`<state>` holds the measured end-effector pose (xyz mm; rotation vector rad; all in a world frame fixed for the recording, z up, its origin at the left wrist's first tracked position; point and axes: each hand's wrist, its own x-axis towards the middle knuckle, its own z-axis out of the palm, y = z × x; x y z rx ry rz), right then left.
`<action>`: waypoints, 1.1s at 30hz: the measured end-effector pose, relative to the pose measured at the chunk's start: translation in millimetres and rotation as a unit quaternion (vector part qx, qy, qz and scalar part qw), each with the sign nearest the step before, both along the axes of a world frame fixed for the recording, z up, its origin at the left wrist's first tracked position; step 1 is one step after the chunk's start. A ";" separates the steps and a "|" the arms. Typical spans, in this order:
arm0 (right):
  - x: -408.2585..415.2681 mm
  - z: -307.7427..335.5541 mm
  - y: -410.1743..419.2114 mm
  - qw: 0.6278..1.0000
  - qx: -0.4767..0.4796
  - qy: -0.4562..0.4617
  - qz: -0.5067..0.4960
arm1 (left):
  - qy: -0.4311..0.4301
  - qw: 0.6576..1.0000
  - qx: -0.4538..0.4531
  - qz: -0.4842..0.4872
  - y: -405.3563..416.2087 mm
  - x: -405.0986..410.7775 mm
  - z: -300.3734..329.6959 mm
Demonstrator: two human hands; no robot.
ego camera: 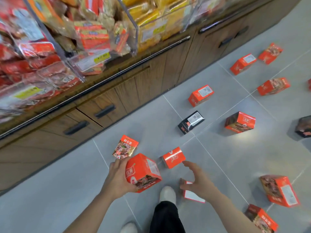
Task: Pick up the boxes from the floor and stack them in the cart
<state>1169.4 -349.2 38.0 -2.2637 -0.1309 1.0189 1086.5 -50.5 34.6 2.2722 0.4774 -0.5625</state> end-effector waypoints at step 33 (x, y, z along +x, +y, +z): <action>136.6 -32.0 78.6 0.917 -0.187 -0.140 0.324 | 0.026 0.980 0.189 -0.065 44.1 51.2 -26.2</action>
